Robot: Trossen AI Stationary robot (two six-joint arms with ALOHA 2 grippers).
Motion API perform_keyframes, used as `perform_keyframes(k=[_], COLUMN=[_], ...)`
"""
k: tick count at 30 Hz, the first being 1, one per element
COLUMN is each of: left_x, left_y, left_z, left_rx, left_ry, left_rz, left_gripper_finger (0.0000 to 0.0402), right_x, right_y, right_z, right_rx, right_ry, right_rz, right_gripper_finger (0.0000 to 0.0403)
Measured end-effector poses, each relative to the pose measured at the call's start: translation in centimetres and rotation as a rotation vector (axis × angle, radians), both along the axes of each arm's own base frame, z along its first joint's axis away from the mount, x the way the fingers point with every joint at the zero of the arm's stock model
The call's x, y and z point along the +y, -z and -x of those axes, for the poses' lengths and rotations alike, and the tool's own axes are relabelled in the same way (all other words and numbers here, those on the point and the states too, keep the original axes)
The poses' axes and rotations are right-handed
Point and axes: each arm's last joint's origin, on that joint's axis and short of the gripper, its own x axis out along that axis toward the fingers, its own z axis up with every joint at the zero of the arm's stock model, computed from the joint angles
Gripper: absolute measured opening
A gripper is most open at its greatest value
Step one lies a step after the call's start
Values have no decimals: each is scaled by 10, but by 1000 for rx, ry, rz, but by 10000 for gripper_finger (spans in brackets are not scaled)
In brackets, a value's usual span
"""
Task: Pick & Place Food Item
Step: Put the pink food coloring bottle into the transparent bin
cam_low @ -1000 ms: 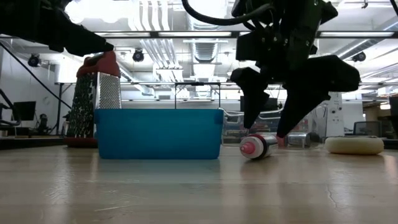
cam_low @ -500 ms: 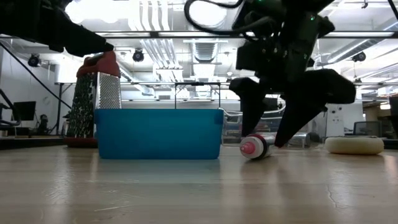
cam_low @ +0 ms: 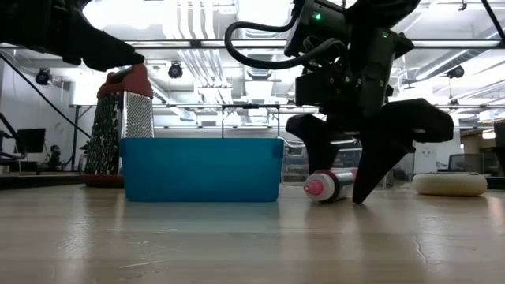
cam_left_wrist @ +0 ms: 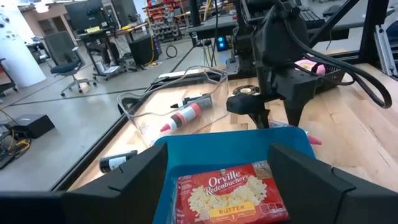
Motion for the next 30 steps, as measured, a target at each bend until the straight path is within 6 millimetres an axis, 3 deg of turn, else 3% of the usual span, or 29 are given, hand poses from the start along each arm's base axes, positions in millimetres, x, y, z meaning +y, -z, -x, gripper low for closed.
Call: perform_keyframes(k=[18,30], left_x=[0,0], left_y=[0,0], left_z=[0,0], left_rx=[-1,-1], left_ry=[0,0], left_rz=[0,0], left_gripper_finger=[284,284], right_x=[1,6], right_y=[-2,-2], right_z=[2,6], right_rx=[13,57], right_ry=[24,20], right_rz=[4,-91], right_gripper_finger=[101,91])
